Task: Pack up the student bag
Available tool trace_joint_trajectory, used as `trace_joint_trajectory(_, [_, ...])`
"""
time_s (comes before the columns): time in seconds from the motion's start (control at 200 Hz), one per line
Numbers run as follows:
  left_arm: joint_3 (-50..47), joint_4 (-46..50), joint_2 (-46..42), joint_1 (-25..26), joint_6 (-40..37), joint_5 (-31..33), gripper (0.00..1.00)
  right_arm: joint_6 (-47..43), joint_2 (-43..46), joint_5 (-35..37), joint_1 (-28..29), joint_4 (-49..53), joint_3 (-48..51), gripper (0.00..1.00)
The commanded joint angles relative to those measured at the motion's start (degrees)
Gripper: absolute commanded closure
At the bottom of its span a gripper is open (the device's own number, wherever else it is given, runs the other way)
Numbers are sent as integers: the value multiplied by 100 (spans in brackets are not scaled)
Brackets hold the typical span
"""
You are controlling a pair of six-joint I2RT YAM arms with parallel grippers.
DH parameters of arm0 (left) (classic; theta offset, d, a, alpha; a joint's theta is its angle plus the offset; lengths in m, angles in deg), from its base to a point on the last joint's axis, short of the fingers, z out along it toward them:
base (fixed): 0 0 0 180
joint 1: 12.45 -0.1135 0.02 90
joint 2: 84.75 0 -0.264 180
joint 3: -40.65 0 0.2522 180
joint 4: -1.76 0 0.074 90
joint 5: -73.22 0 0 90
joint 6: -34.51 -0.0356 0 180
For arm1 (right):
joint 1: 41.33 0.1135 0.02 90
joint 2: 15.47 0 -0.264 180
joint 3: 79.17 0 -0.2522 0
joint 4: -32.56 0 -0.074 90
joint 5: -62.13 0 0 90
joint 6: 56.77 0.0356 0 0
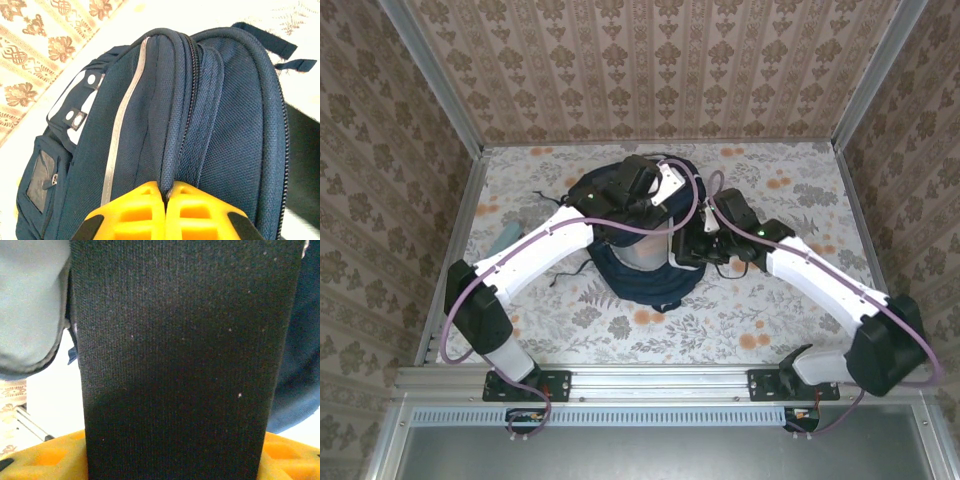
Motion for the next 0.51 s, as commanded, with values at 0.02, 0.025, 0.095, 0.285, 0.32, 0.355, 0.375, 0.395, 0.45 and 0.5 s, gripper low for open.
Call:
trace_joint_trajectory(0.02, [387,-844,-165,90,219,-132,100,140,-398,459,-112,-20,-439,37])
trace_joint_trajectory(0.025, [387,-846,-165,90,217,-133,100,149,-408,483,-118,-27,-440,37])
trace_joint_trajectory(0.095, [365,-823,-157,82,217,-103,100,200,-529,731,-238,-129,-473,33])
trace_joint_trajectory(0.285, [351,-737,-104,56,349,-133,100,211,-558,866,-405,-229,-476,16])
trace_joint_trajectory(0.32, [360,-713,-71,49,382,-142,100,227,-435,875,-405,-259,-410,14])
trace_joint_trajectory(0.355, [353,-683,-40,43,417,-160,100,253,-296,891,-406,-296,-320,12])
trace_joint_trajectory(0.375, [358,-668,-17,34,445,-167,100,268,-208,897,-408,-309,-269,12])
trace_joint_trajectory(0.395, [357,-649,1,37,457,-173,100,284,-190,910,-409,-321,-200,12])
trace_joint_trajectory(0.45, [359,-615,47,25,511,-191,100,355,212,949,-408,-318,4,12])
trace_joint_trajectory(0.5, [351,-593,84,14,540,-219,100,424,472,942,-405,-367,223,12])
